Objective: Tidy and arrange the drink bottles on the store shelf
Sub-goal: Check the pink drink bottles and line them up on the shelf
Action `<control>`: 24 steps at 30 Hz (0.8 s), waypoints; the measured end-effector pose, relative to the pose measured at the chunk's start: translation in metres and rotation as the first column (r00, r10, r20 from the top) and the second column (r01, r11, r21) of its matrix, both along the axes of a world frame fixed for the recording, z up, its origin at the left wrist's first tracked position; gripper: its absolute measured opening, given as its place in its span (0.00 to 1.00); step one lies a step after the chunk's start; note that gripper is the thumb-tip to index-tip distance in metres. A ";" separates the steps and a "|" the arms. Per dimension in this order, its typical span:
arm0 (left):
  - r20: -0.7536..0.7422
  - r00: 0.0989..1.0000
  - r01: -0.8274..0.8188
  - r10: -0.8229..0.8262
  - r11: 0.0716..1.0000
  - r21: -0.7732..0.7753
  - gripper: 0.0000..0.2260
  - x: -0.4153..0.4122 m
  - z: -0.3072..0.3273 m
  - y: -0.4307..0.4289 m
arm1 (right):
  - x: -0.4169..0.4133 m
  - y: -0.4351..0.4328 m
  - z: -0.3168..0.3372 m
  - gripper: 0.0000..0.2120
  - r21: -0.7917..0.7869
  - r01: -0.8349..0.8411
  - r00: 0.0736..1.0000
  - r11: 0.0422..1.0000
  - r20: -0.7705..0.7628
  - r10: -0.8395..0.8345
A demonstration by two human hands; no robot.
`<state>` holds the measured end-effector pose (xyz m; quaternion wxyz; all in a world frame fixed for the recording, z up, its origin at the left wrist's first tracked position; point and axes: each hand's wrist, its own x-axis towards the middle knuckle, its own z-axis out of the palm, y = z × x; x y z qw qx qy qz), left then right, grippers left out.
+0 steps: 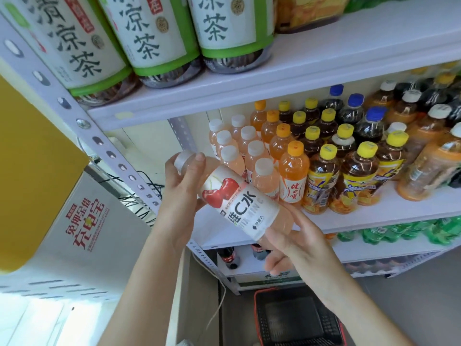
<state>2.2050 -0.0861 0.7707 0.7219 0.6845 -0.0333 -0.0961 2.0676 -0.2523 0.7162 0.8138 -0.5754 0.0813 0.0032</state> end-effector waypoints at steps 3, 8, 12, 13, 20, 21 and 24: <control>-0.031 0.998 0.060 -0.060 0.998 0.002 0.26 -0.003 0.004 0.003 | 0.001 -0.021 -0.002 0.30 0.119 -0.096 0.991 0.988 -0.077 0.106; -0.087 0.980 0.178 -0.178 0.984 -0.008 0.34 -0.012 0.005 -0.003 | 0.007 -0.040 -0.016 0.41 0.371 -0.230 0.908 0.899 -0.251 0.336; -0.044 0.959 0.272 -0.279 0.954 -0.130 0.42 -0.016 0.005 -0.004 | 0.016 -0.043 -0.025 0.42 0.529 -0.270 0.869 0.804 -0.226 0.440; -0.020 0.958 0.281 -0.286 0.950 -0.138 0.42 -0.016 0.007 -0.006 | 0.019 -0.043 -0.025 0.42 0.542 -0.287 0.861 0.790 -0.216 0.461; 0.129 0.991 0.015 -0.030 0.993 0.119 0.27 -0.002 0.010 -0.011 | 0.050 -0.039 -0.031 0.26 0.166 -0.270 0.887 0.948 -0.339 0.312; 0.173 0.985 -0.020 -0.014 0.980 0.196 0.27 0.001 0.008 -0.010 | 0.054 -0.038 -0.030 0.19 0.005 -0.261 0.906 0.965 -0.344 0.247; 0.299 0.954 -0.160 0.027 0.888 0.432 0.26 0.011 -0.007 -0.008 | 0.063 -0.037 -0.033 0.08 -0.398 -0.172 0.971 0.901 -0.224 0.086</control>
